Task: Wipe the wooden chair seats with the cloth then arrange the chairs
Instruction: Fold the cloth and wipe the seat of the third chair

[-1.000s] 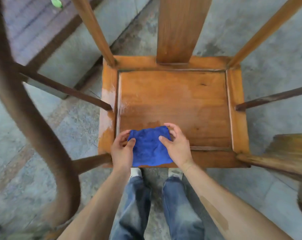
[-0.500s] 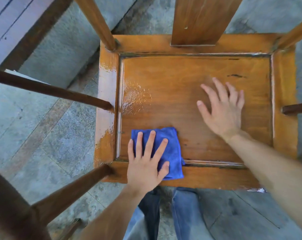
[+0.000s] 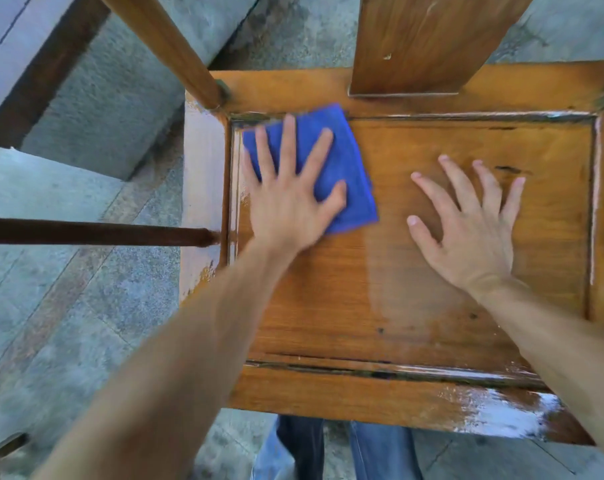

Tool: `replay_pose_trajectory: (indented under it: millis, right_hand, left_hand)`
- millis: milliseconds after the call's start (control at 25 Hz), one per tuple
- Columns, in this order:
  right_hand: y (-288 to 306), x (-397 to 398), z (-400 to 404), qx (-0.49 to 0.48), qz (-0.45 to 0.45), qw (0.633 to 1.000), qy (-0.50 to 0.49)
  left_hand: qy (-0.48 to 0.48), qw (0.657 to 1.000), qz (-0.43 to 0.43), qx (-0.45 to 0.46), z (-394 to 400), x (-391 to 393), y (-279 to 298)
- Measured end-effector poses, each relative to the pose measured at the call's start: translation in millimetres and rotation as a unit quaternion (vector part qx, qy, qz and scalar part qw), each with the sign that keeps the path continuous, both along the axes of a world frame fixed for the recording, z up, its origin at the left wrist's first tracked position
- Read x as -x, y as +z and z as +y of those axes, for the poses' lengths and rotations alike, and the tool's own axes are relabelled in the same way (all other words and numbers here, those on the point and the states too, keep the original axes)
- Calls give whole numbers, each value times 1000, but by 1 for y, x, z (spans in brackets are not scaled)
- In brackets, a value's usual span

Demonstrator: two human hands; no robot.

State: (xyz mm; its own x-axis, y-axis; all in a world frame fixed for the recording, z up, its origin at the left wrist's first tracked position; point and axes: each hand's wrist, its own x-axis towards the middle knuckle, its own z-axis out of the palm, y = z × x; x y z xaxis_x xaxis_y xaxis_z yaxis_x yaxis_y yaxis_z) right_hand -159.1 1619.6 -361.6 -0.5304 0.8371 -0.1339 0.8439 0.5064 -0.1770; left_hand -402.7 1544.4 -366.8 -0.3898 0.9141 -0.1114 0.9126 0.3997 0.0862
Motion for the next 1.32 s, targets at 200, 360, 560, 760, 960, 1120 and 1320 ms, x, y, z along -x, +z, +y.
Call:
replay_pose_trajectory:
  millis: [200, 360, 560, 760, 960, 1120, 1320]
  right_hand:
    - [-3, 1, 0, -5, -10, 1000, 0]
    - [-5, 1, 2, -9, -4, 1000, -2]
    - [-6, 1, 2, 1, -8, 1000, 1]
    - [7, 1, 3, 49, 6, 999, 12]
    - [8, -67, -2, 6, 51, 989, -139]
    - [-5, -106, -16, -5, 51, 988, -145]
    - [-6, -103, -13, -24, 106, 980, -164]
  left_hand:
    - [32, 999, 11, 34, 117, 90, -1]
    - [50, 998, -9, 49, 140, 99, 3]
    - [-26, 999, -29, -25, 27, 46, -2]
    - [29, 996, -47, 72, -189, -69, 12]
    - [9, 983, -13, 183, -262, -120, 27]
    - [-123, 985, -16, 122, -212, -115, 15]
    - [-148, 988, -34, 18, -12, -136, 3]
